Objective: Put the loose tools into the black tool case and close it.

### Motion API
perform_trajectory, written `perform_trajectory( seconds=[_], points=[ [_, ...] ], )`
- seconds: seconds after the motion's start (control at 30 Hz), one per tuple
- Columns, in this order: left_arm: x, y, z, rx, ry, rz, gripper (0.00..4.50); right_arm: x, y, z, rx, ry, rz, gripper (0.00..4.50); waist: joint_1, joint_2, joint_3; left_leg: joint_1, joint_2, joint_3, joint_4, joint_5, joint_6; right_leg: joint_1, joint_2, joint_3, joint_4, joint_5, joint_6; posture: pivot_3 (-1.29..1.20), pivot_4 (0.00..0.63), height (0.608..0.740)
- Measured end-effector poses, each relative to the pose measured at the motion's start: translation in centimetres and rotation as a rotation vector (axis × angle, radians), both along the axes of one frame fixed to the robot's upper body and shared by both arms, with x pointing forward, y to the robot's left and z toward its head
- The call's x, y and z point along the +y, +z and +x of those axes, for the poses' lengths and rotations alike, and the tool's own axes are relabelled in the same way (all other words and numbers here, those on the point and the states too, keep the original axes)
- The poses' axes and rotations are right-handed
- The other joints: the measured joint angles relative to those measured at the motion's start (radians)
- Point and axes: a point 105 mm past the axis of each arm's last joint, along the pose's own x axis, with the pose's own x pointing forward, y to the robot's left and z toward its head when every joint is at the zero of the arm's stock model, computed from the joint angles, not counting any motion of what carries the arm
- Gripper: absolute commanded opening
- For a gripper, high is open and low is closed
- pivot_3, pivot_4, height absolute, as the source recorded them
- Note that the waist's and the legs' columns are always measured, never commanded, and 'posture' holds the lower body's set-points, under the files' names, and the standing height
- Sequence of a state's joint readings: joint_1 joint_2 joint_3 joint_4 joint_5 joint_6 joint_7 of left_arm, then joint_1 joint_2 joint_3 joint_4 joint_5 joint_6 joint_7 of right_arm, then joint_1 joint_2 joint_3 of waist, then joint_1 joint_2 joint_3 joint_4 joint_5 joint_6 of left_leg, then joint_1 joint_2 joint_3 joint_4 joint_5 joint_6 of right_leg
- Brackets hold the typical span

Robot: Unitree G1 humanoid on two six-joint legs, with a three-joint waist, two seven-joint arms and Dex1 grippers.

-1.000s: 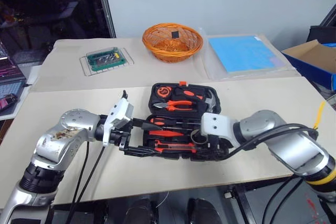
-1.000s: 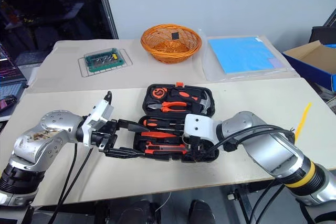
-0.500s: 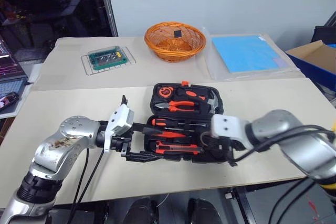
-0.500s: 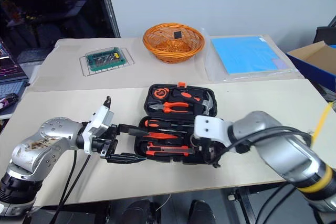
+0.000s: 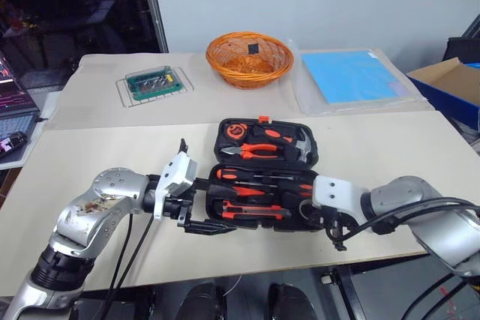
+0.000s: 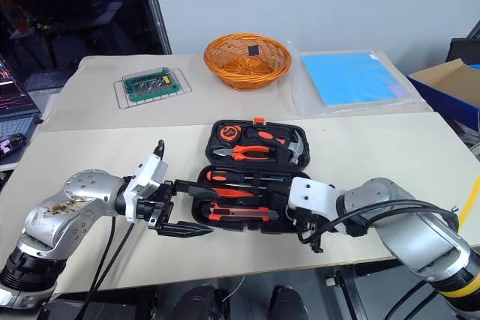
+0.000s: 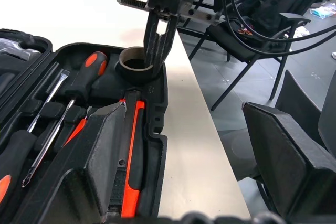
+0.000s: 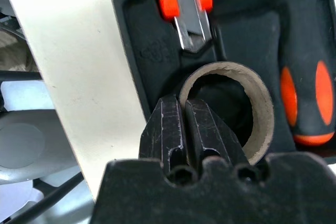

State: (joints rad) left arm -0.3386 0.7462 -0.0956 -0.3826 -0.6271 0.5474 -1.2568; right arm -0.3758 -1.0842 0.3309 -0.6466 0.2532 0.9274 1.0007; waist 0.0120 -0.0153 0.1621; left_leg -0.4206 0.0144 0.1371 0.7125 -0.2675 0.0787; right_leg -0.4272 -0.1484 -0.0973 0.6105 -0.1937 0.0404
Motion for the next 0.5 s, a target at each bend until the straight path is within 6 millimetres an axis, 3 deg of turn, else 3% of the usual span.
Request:
perform_trajectory(
  seconds=[0.03, 0.27, 0.5],
  points=[
    [0.0, 0.0, 0.0, 0.000, 0.000, 0.000, 3.80, 0.0, 0.0, 0.0, 0.005, 0.001, 0.001, 0.05, 0.000, 0.000, 0.000, 0.000, 0.000, 0.000, 0.000, 0.000, 0.000, 0.000, 0.000, 0.000, 0.000, 0.000, 0.000, 0.00, 0.150, 0.740],
    [0.0, 0.0, 0.0, 0.002, 0.002, 0.000, 3.80, -0.3, 0.2, 0.1, 0.020, -0.008, 0.014, 2.33, 0.004, 0.000, 0.000, 0.000, 0.000, 0.000, 0.000, 0.000, 0.001, 0.000, 0.000, 0.000, 0.000, 0.000, 0.000, 0.00, 0.150, 0.740],
    [0.0, 0.3, 0.4, -0.001, 0.014, 0.000, 3.80, -0.5, 1.7, -0.6, 0.061, 0.002, 0.098, 2.33, 0.001, 0.000, 0.000, 0.000, 0.000, 0.000, 0.000, 0.000, 0.001, 0.001, 0.000, -0.001, 0.000, 0.000, 0.001, 0.00, 0.150, 0.740]
  ],
)
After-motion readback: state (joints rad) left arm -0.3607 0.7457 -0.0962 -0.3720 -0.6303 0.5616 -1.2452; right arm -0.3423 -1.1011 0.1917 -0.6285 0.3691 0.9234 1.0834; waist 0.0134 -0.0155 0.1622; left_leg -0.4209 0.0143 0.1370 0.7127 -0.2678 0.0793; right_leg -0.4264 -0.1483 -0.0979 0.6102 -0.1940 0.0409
